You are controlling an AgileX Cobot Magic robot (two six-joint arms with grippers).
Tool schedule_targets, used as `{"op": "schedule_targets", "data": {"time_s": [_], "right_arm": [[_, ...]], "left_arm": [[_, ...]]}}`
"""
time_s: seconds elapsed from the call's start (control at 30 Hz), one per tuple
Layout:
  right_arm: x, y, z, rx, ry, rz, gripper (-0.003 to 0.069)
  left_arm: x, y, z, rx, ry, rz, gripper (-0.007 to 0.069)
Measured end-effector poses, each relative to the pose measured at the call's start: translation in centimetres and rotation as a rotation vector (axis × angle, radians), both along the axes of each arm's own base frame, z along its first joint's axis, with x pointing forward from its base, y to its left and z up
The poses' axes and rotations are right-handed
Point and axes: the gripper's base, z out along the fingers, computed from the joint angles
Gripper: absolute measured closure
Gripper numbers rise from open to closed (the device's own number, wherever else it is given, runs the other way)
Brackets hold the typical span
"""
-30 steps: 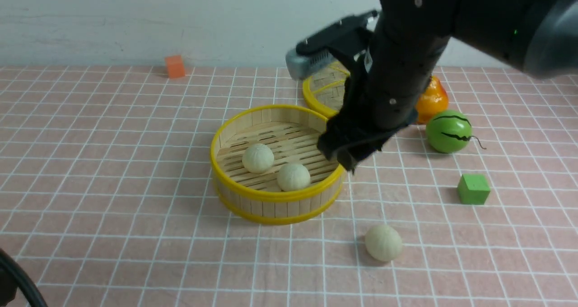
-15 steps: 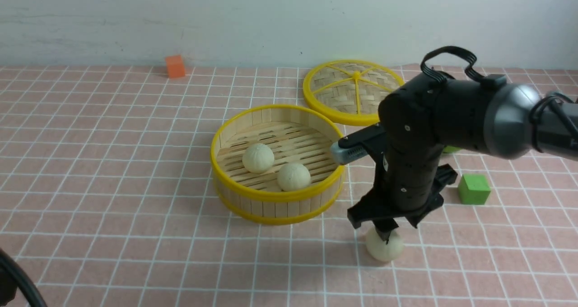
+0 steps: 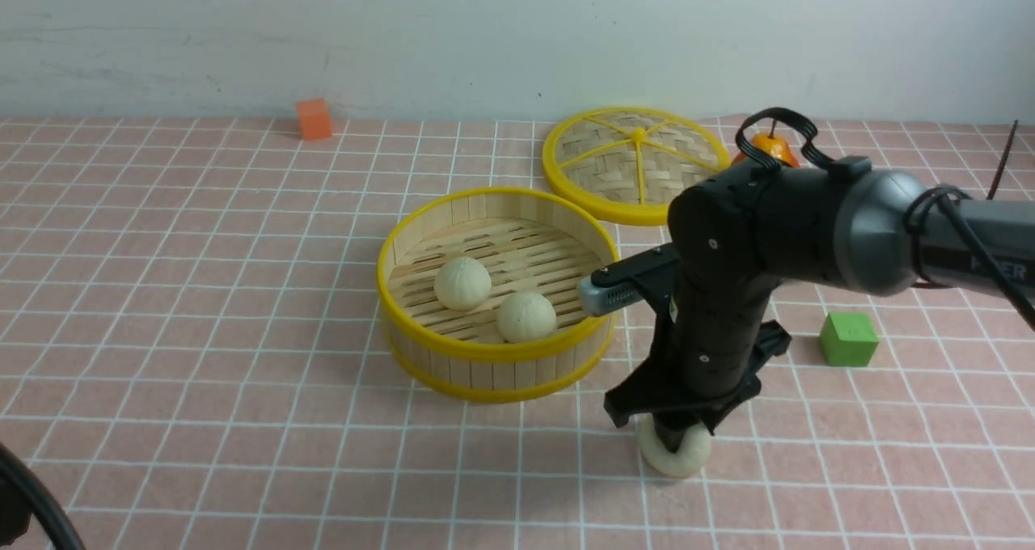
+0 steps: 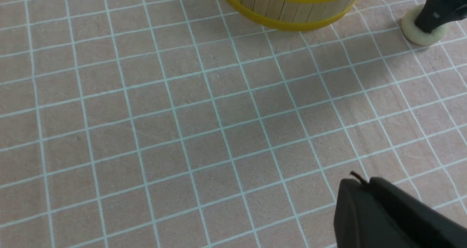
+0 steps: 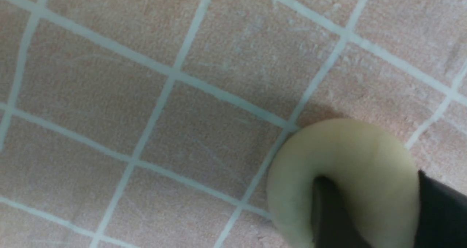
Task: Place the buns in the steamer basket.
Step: Use the right arm to grab a steamed stuffed bun, then use the right arm to put the steamed stuffed bun into the steamer
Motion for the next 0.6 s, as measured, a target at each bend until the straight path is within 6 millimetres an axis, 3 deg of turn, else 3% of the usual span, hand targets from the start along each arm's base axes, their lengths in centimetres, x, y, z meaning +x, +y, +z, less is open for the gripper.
{"op": "schedule_targets", "data": {"time_s": [0.07,0.17,0.37,0.47,0.53,0.6], "right_arm": [[0.2,0.1,0.6,-0.006,0.003,0.022,0.0537],[0.8,0.5,2.1,0.003,-0.011,0.035,0.0638],[3.1,2.3,9.0,0.15,-0.184,0.05,0.0641],[3.9,3.0,11.4,0.226,-0.28,0.047,0.0641],[4.8,3.6,12.2,0.276,-0.35,0.044,0.0641],[5.9,4.2,11.7,0.306,-0.397,0.04,0.0641]], "left_arm": [[0.0,0.0,0.0,0.001,-0.002,-0.001,0.0605],[0.0,0.0,0.0,0.001,-0.003,-0.002,0.0605],[0.0,0.0,0.0,0.0,-0.006,-0.002,0.0603],[0.1,0.0,0.1,-0.004,-0.014,-0.003,0.0603],[0.1,-0.1,0.1,-0.007,-0.019,-0.003,0.0603],[0.1,-0.1,0.1,-0.007,-0.02,-0.003,0.0603]]}}
